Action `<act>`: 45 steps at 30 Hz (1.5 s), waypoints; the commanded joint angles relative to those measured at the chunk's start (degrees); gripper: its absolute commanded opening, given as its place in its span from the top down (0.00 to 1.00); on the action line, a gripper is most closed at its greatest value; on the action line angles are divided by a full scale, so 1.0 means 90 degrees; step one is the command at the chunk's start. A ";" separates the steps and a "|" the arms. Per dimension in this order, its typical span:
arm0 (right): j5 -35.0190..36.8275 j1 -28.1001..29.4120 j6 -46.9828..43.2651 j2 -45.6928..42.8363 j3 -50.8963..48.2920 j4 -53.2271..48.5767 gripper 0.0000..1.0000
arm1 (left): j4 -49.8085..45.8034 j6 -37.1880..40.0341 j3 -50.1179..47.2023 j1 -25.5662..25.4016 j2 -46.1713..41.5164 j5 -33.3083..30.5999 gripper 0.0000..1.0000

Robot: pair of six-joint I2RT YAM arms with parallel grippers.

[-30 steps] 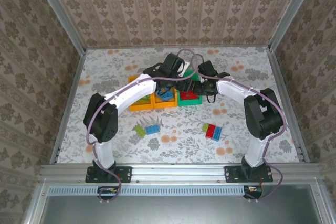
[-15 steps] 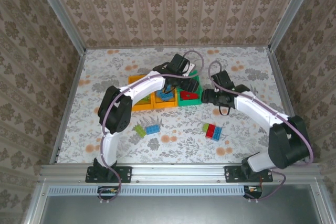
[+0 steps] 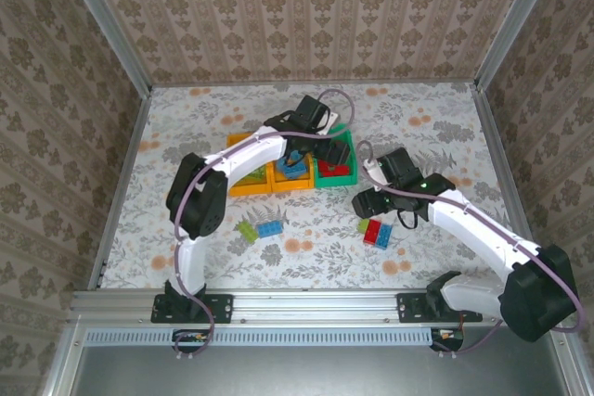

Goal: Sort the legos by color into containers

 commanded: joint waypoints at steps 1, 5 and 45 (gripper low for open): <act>-0.0220 0.0324 -0.1328 0.0226 0.0312 -0.0733 0.25 | 0.0257 -0.0480 -0.0360 0.0289 -0.0738 -0.0075 0.00; 0.0013 0.0755 -0.1697 0.0755 0.0457 -0.1151 0.26 | 0.0667 -0.0986 -0.1032 0.0837 -0.1276 0.0355 0.00; 0.0868 0.1262 -0.1803 0.2410 0.1003 -0.0463 0.69 | 0.0867 -0.1272 -0.3787 0.2695 -0.3742 0.0483 0.00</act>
